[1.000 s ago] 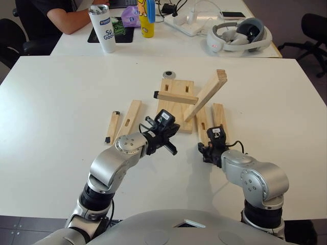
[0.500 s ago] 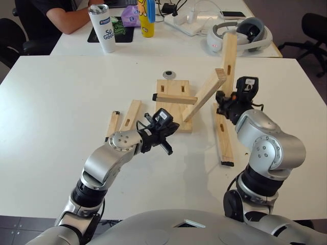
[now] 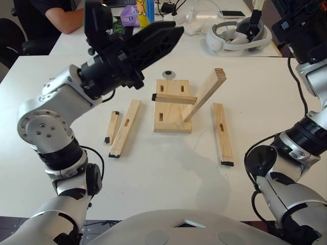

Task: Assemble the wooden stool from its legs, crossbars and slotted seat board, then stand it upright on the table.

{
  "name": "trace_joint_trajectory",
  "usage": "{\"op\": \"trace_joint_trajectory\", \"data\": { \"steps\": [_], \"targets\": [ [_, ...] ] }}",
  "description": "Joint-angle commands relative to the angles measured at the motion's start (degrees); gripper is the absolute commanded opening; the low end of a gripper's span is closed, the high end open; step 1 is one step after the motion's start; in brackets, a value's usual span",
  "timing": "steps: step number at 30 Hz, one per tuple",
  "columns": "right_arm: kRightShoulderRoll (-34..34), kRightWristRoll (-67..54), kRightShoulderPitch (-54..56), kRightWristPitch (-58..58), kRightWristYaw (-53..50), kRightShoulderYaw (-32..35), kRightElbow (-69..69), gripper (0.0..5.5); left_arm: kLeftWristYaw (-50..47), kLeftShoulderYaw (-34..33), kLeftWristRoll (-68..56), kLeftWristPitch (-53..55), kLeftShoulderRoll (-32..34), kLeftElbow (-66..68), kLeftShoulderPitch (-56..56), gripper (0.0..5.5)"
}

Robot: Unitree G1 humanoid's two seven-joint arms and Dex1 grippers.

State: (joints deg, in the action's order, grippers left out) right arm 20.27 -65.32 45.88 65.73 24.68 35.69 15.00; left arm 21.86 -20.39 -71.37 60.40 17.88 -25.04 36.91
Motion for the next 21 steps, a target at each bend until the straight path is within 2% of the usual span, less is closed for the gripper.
{"op": "trace_joint_trajectory", "data": {
  "steps": [1, 8, 14, 21],
  "targets": [
    [4.75, -11.00, 0.48, 4.98, 3.02, -4.58, 2.83, 2.10, -3.67, -2.63, -10.46, 1.04, 5.29, 4.62, 5.27, 2.30],
    [7.77, -18.76, -7.25, 3.43, 3.12, -9.62, 4.88, 2.10, -10.62, 0.74, -34.10, 1.09, 14.01, 13.42, 11.13, 3.47],
    [12.20, -19.66, -12.19, 2.52, 8.54, -12.65, 6.99, 2.10, -7.89, 4.57, -32.24, 2.64, 19.07, 17.17, 11.62, 4.22],
    [15.91, -17.34, -14.14, 0.72, 15.60, -16.83, 7.16, 2.10, -4.37, 5.95, -32.22, 2.70, 19.83, 18.47, 10.85, 4.27]
  ]
}}
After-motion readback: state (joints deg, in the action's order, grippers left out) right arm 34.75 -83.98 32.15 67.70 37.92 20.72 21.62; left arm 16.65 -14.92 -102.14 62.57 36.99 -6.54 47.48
